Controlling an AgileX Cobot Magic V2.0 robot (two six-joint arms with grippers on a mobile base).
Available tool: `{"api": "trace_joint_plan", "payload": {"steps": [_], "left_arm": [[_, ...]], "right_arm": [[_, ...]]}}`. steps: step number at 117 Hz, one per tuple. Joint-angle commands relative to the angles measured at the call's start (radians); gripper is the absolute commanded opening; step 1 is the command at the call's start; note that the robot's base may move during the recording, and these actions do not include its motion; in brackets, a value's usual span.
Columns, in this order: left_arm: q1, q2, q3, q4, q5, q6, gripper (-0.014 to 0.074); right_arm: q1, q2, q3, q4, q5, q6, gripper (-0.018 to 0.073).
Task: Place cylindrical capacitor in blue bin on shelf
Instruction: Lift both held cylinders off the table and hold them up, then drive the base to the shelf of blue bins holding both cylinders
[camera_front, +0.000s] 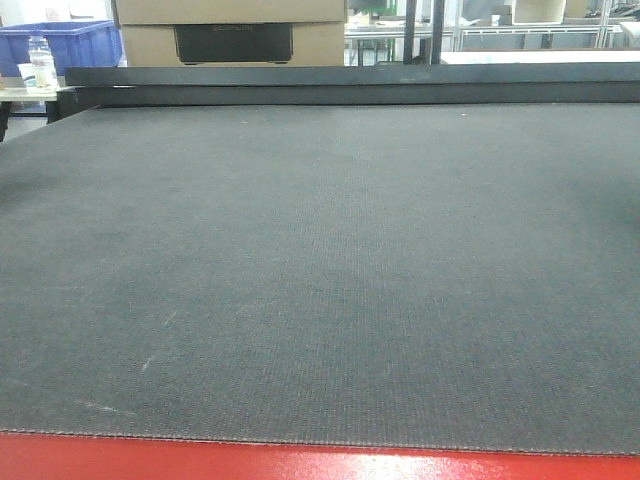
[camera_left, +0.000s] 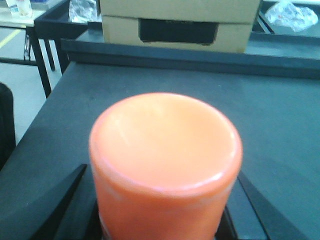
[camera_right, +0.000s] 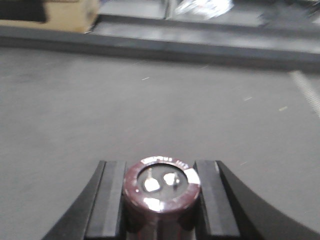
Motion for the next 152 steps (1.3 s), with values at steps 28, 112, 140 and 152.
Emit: {"api": "trace_joint_plan", "payload": {"steps": [28, 112, 140, 152], "left_arm": [[-0.070, -0.226, 0.029, -0.006, 0.265, 0.028, -0.0111], [-0.114, -0.396, 0.151, -0.008, 0.221, 0.028, -0.0111], [-0.114, -0.396, 0.151, -0.008, 0.221, 0.028, -0.0111], [-0.114, -0.396, 0.151, -0.008, 0.221, 0.028, -0.0111]], "right_arm": [[0.076, -0.084, -0.050, 0.101, 0.218, -0.008, -0.0102], [0.097, -0.174, -0.050, 0.098, 0.222, -0.008, -0.0102], [0.097, -0.172, -0.050, 0.098, 0.222, -0.008, -0.0102], [0.097, -0.172, -0.050, 0.098, 0.222, -0.008, -0.0102]]}}
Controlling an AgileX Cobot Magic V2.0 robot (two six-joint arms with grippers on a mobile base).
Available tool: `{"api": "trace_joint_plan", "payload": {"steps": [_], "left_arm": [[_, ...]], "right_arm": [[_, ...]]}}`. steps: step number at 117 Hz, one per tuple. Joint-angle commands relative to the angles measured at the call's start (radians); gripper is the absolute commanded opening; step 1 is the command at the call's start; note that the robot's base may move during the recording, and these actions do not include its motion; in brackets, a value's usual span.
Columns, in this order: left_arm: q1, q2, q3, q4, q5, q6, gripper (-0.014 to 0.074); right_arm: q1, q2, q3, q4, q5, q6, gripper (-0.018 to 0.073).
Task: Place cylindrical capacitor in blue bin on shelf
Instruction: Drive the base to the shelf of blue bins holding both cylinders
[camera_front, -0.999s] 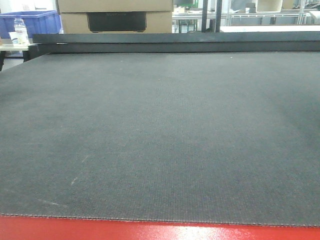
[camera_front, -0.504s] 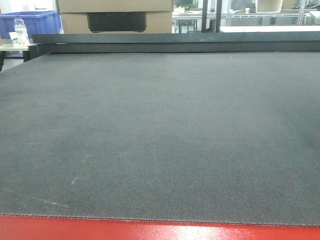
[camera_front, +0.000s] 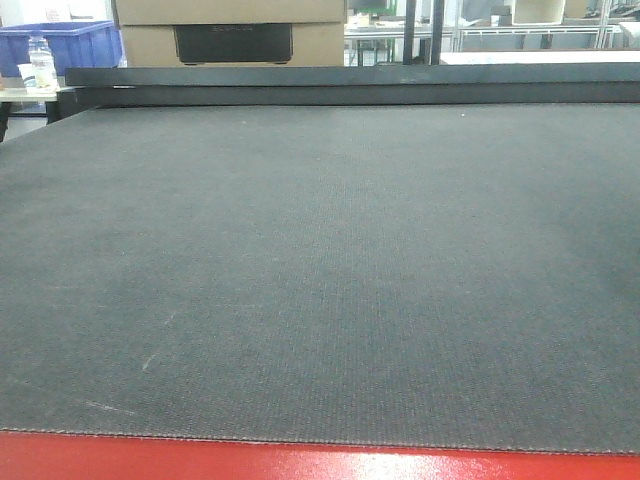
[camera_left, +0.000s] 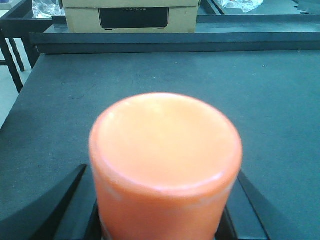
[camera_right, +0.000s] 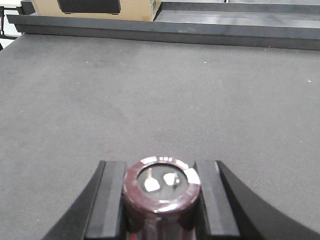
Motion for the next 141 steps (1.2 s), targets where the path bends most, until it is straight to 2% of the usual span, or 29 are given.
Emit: {"api": "trace_joint_plan", "payload": {"steps": [1, 141], "left_arm": [[-0.006, -0.007, 0.001, -0.008, -0.023, 0.000, -0.0111], [-0.006, -0.007, 0.000, -0.008, -0.025, 0.000, -0.0111]], "right_arm": [[0.001, -0.003, -0.008, -0.002, -0.022, -0.008, -0.0102], [0.001, 0.000, -0.008, -0.002, -0.067, -0.008, -0.0102]]}}
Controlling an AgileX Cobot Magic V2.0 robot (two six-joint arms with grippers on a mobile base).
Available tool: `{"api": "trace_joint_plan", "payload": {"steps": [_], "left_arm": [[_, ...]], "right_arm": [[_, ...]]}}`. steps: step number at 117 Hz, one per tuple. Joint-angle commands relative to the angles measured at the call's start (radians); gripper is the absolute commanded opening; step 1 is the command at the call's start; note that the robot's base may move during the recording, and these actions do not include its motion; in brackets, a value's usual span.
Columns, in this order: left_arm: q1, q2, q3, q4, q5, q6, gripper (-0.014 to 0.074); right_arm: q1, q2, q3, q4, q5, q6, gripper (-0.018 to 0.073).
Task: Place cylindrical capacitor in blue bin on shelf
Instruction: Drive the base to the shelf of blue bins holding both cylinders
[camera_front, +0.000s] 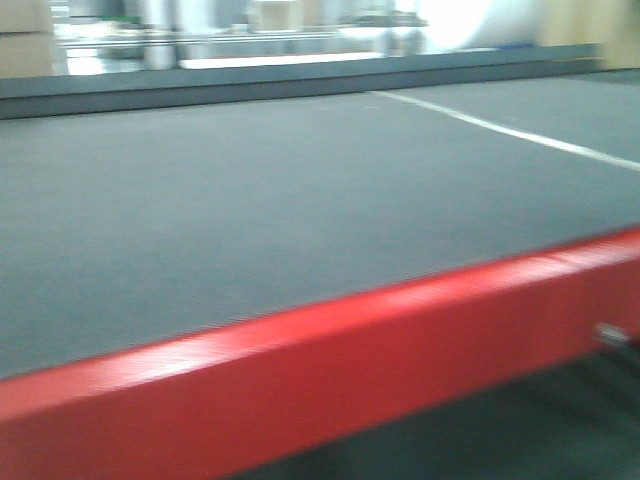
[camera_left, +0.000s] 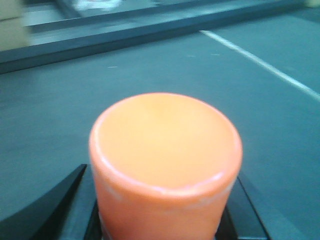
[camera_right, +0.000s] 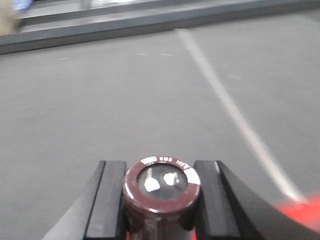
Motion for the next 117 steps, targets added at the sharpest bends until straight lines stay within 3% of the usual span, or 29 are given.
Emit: {"api": "trace_joint_plan", "payload": {"steps": [1, 117], "left_arm": [[-0.006, -0.007, 0.000, -0.008, -0.021, 0.000, -0.0111], [-0.006, -0.007, 0.000, -0.008, -0.021, 0.000, -0.0111]], "right_arm": [[0.001, -0.006, -0.008, -0.006, -0.025, -0.008, -0.0102], [0.001, -0.006, -0.008, -0.006, -0.025, -0.008, -0.0102]]}}
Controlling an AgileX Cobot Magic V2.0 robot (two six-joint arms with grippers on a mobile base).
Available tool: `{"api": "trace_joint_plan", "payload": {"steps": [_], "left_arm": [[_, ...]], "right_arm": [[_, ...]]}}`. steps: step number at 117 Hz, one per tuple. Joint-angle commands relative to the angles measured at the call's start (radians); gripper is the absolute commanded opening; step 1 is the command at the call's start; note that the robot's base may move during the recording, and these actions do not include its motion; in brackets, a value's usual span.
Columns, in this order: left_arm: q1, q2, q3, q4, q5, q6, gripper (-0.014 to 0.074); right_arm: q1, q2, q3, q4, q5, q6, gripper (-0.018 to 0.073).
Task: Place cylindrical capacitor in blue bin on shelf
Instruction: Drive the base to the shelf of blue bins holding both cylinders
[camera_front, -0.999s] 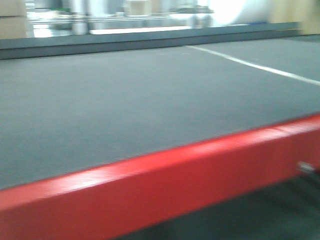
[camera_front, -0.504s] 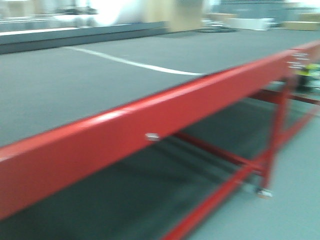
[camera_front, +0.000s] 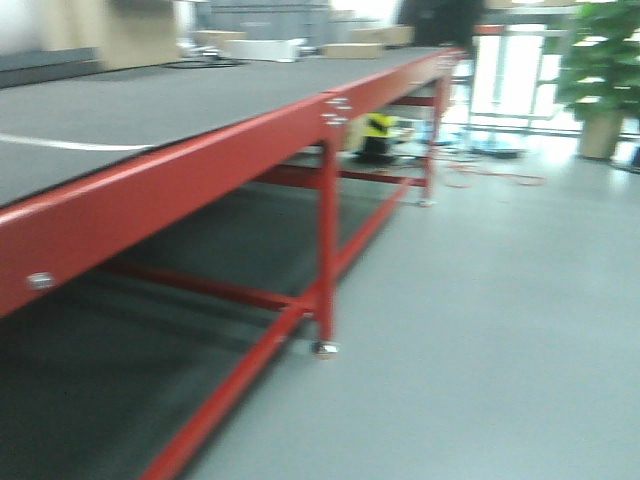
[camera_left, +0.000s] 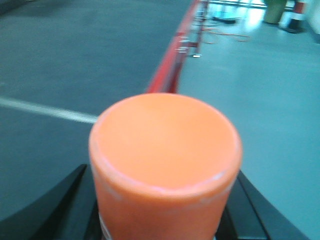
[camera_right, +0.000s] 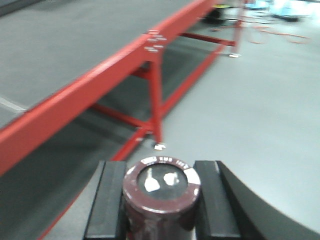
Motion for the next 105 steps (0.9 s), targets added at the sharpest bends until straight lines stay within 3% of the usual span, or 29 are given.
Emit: {"api": "trace_joint_plan", "payload": {"steps": [1, 105], "left_arm": [[-0.006, -0.007, 0.000, -0.008, -0.021, 0.000, -0.0111], [-0.006, -0.007, 0.000, -0.008, -0.021, 0.000, -0.0111]], "right_arm": [[0.001, -0.006, -0.008, -0.006, -0.023, -0.008, -0.0102], [0.001, -0.006, -0.008, -0.006, -0.023, -0.008, -0.0102]]}}
